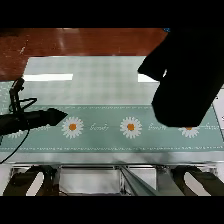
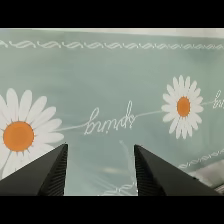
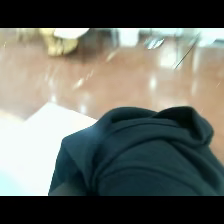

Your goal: Fold the shirts.

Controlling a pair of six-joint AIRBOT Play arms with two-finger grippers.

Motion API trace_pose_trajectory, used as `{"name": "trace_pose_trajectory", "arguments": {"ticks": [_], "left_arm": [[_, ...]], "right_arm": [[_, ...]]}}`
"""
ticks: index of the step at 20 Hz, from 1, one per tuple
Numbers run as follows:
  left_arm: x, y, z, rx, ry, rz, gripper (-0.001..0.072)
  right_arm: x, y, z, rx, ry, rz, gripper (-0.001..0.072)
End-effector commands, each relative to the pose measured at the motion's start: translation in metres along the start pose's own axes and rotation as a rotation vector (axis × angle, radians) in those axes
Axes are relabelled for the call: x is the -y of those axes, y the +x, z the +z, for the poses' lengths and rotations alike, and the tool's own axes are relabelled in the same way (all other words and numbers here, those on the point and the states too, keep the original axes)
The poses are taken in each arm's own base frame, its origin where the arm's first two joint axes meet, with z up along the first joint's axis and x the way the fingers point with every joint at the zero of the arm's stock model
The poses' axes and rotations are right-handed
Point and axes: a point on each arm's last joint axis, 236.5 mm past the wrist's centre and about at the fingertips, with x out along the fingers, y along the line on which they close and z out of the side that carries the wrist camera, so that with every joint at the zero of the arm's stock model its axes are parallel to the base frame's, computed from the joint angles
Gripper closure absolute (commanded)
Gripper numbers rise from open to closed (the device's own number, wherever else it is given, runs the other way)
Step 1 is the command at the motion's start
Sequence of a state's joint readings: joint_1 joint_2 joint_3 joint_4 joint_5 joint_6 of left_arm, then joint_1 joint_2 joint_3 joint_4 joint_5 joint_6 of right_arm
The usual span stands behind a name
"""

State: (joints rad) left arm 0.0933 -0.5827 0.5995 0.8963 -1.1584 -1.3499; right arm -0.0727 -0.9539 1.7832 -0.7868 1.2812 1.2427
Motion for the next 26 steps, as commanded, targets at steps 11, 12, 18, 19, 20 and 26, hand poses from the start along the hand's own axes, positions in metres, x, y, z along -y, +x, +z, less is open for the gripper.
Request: {"name": "trace_pose_trajectory", "arguments": {"ticks": [11, 12, 18, 19, 20, 26], "left_arm": [[-0.008, -0.001, 0.003, 0.004, -0.011, 0.019, 0.0200], [-0.008, -0.001, 0.002, 0.003, -0.011, 0.020, 0.0200], [-0.007, -0.001, -0.004, -0.025, -0.010, 0.015, 0.0200], [-0.008, 0.000, -0.004, -0.027, -0.011, 0.015, 0.0200], [-0.008, 0.001, -0.005, -0.031, -0.015, 0.015, 0.0200], [-0.049, 0.016, -0.030, -0.159, -0.088, 0.126, 0.0200]], "right_arm": [[-0.124, 0.207, -0.319, -0.729, 0.186, 0.318, 0.0680], [-0.130, 0.220, -0.339, -0.770, 0.232, 0.334, 0.0680], [-0.141, 0.253, -0.400, -0.882, 0.431, 0.411, 0.0641], [-0.139, 0.253, -0.397, -0.881, 0.447, 0.414, 0.0431], [-0.134, 0.249, -0.393, -0.892, 0.453, 0.426, 0.0300], [0.009, 0.185, -0.287, -0.721, 0.454, 0.261, 0.0302]]}}
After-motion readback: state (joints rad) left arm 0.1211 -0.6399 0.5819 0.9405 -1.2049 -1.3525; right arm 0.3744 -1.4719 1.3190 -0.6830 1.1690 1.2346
